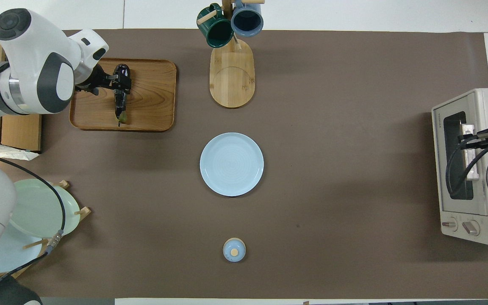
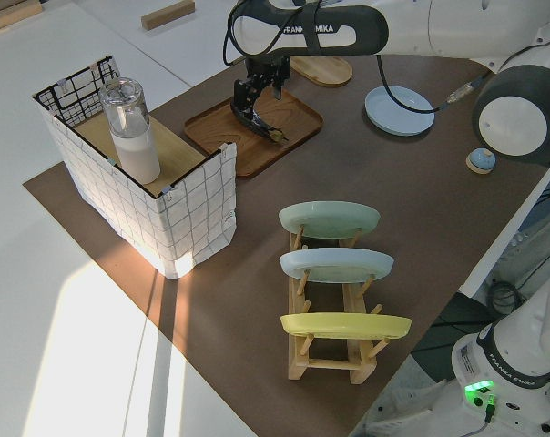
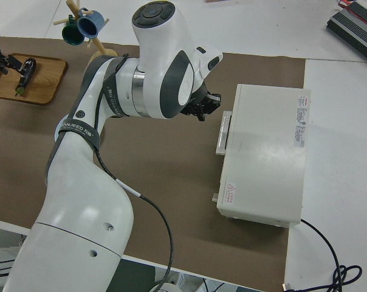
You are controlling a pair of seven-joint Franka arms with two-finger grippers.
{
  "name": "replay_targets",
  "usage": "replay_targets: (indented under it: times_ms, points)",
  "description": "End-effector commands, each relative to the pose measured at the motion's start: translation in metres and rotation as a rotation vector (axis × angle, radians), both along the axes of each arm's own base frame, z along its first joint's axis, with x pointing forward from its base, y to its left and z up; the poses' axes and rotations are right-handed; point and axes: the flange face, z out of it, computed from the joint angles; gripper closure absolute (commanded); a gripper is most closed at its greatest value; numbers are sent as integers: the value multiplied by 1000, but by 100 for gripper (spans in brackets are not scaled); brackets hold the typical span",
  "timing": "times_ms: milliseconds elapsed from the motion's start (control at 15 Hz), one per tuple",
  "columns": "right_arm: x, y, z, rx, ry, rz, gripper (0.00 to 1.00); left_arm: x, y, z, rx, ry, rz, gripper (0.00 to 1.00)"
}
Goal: Put eggplant into oven
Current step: 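Grasp the eggplant with the left gripper while the right gripper reaches the oven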
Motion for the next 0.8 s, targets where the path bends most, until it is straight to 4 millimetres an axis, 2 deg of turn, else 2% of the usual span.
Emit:
replay_targets:
  times_ms: [0,333,600,733]
  points:
    - [4,-14,-20,-39,-6,-15,100,4,0,-10,25,-55,-45,0]
    - [0,-20,-41,-124,20,48,100,-8,-3,-30,29,-37,-76,0]
    - [-4,-20,-48,-132,36,61,100,-10,-4,-29,29,-38,-79,0]
    - [-6,-21,-54,-133,44,61,100,-10,-4,-28,29,-38,-79,9]
